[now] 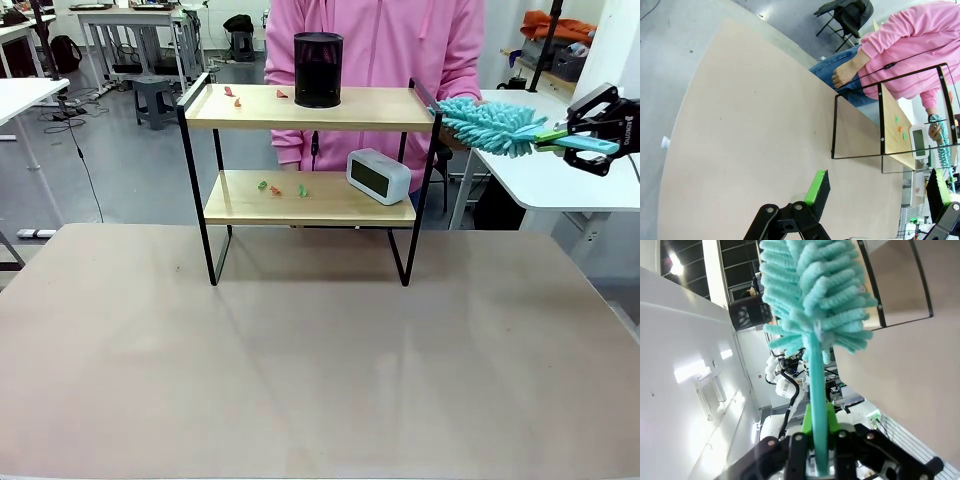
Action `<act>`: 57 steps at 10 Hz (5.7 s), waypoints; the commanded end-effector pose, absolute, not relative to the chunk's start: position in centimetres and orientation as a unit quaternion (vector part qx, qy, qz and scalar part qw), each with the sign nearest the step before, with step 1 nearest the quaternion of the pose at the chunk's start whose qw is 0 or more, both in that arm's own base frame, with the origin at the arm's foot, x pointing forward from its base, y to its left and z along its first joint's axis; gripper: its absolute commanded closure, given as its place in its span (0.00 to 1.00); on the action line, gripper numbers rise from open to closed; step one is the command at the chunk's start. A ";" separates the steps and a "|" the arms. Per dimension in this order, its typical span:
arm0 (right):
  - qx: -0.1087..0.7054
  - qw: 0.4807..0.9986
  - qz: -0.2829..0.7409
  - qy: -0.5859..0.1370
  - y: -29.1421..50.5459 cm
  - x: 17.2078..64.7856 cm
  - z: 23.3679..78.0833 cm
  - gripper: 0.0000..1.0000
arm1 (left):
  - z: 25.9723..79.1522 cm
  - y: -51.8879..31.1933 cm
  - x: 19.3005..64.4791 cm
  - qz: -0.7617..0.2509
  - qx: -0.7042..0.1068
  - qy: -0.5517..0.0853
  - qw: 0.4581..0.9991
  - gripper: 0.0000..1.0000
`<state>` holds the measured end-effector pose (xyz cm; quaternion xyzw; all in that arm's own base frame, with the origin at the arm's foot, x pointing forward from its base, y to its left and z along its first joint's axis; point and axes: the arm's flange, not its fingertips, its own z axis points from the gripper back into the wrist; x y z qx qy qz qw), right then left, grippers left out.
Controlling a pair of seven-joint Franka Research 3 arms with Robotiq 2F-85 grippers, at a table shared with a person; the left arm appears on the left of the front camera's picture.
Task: Clean the shelf.
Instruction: Pick up the Duster from the human, then clean the specific tier of the Shelf with the Duster once objects are removed.
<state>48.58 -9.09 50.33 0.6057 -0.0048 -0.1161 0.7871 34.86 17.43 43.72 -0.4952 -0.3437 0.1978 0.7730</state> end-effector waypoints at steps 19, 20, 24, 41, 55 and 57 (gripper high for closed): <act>0.375 0.914 0.111 -0.107 -12.4 18.9 53.5 1.00 | 44.0 17.4 34.8 0.199 -0.502 -0.342 0.769 0.00; 0.388 0.907 0.113 -0.118 -12.7 15.7 54.3 1.00 | 44.0 17.4 34.8 0.199 -0.502 -0.342 0.769 0.00; 0.388 0.907 0.113 -0.118 -12.7 15.7 54.3 1.00 | 44.0 17.4 34.8 0.199 -0.502 -0.342 0.769 0.00; 0.339 0.909 0.139 -0.198 -7.8 18.9 62.1 1.00 | 44.0 17.4 34.8 0.199 -0.502 -0.342 0.769 0.00; 0.216 0.930 0.128 -0.268 10.1 26.1 64.9 0.89 | 44.0 17.4 34.8 0.199 -0.502 -0.342 0.769 0.00; 0.210 0.923 0.098 -0.308 10.8 27.5 66.4 0.89 | 44.0 17.4 34.8 0.199 -0.502 -0.342 0.769 0.00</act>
